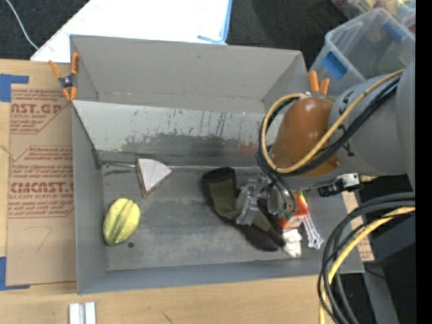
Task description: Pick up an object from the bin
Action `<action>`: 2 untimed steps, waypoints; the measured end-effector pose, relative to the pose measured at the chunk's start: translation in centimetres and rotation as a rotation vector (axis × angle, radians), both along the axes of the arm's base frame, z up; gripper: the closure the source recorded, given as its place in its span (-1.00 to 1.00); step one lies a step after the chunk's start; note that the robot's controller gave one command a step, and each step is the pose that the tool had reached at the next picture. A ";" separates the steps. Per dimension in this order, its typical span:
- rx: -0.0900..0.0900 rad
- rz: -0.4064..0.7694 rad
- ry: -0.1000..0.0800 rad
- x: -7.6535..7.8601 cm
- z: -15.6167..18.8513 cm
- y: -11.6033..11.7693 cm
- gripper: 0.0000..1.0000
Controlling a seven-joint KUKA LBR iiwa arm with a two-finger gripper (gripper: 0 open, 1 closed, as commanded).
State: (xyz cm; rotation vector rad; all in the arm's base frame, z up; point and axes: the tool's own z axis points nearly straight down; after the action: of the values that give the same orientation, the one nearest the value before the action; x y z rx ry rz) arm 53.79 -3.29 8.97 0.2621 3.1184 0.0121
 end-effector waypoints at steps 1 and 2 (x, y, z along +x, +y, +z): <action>0.000 0.007 0.000 0.6 -0.1 -0.4 1.00; 0.001 -0.032 0.005 0.5 7.3 -0.8 1.00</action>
Offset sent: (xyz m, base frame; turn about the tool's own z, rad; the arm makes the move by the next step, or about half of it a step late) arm 0.0064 -0.0119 0.1278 0.0620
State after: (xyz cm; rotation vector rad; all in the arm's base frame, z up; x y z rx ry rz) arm 54.30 -4.08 16.27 0.3122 3.1190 0.0129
